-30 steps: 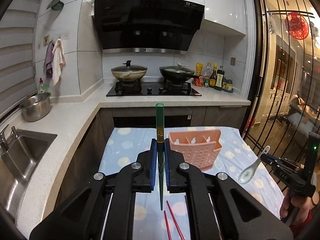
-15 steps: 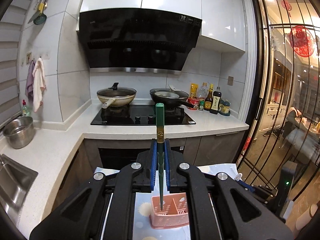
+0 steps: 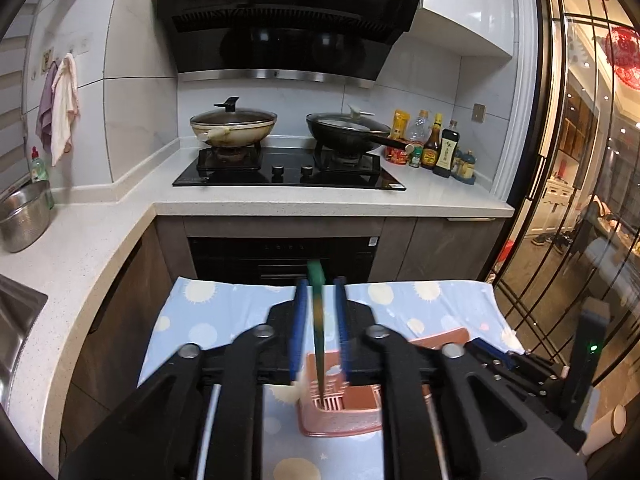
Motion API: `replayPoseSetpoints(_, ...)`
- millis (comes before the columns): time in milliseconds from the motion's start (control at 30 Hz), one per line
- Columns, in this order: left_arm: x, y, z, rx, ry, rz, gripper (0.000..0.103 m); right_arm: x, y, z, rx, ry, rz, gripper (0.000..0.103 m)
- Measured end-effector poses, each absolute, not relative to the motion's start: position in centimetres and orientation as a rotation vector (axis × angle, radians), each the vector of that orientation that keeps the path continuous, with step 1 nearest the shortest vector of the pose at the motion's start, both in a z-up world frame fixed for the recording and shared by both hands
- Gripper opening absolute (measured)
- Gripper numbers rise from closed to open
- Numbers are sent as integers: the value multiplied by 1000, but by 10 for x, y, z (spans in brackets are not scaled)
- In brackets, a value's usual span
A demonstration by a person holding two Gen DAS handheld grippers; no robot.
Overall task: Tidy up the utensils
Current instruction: 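Lower the green chopstick into the pink holder with the left tool while the right tool inserts the spoon, then open both tools and withdraw them from the pink holder, then grasp a red chopstick with the left tool while the right tool grasps a green chopstick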
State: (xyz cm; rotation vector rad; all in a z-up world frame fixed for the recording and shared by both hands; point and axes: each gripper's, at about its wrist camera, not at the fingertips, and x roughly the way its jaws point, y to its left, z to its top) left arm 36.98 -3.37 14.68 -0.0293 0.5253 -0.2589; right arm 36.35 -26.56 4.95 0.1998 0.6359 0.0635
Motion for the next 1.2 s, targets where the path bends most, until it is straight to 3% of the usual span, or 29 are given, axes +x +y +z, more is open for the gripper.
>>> replayPoseSetpoints(33, 368, -33, 145, -29, 523, -252, 39, 360, -266, 51, 201, 630, 61, 12)
replayPoseSetpoints(67, 364, -31, 144, -28, 517, -241, 46, 356, -266, 52, 204, 627, 61, 15)
replayPoseSetpoints(433, 294, -3, 137, -9, 499, -212, 66, 272, -272, 66, 234, 578, 66, 34)
replayPoseSetpoints(1200, 104, 41, -11, 25, 813, -183, 68, 33, -244, -32, 175, 758, 4, 36)
